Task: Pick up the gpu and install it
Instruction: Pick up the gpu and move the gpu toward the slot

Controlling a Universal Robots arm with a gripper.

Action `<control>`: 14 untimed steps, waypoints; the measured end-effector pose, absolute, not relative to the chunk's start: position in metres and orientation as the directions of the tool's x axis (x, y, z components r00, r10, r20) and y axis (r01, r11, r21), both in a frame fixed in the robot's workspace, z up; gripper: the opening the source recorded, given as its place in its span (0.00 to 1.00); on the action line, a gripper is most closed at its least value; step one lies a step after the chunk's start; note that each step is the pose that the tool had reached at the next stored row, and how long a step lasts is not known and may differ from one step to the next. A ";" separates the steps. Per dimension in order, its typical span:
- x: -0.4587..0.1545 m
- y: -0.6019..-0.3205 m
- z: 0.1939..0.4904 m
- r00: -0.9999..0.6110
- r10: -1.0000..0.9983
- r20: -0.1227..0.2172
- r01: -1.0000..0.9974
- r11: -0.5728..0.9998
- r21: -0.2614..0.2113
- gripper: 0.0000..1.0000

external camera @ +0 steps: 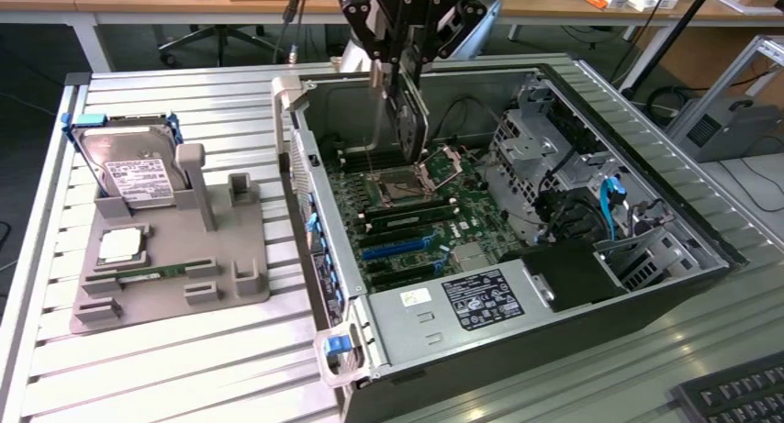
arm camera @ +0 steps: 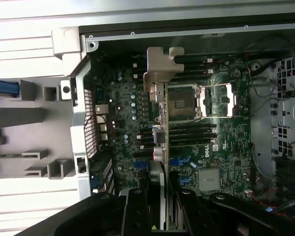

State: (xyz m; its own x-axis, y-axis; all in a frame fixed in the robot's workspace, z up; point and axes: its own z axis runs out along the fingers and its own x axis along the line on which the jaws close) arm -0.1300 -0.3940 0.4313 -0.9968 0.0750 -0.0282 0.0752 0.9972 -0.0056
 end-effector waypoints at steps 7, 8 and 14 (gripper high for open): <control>-0.127 -0.394 0.431 -0.997 0.075 -0.028 0.075 0.997 -0.006 0.27; -0.126 -0.394 0.431 -0.997 0.075 -0.028 0.075 0.997 -0.006 0.27; -0.124 -0.394 0.431 -0.997 0.075 -0.028 0.075 0.997 -0.006 0.27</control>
State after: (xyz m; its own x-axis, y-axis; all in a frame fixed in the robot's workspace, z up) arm -0.1239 -0.3940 0.4311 -0.9968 0.0750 -0.0282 0.0752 0.9972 -0.0055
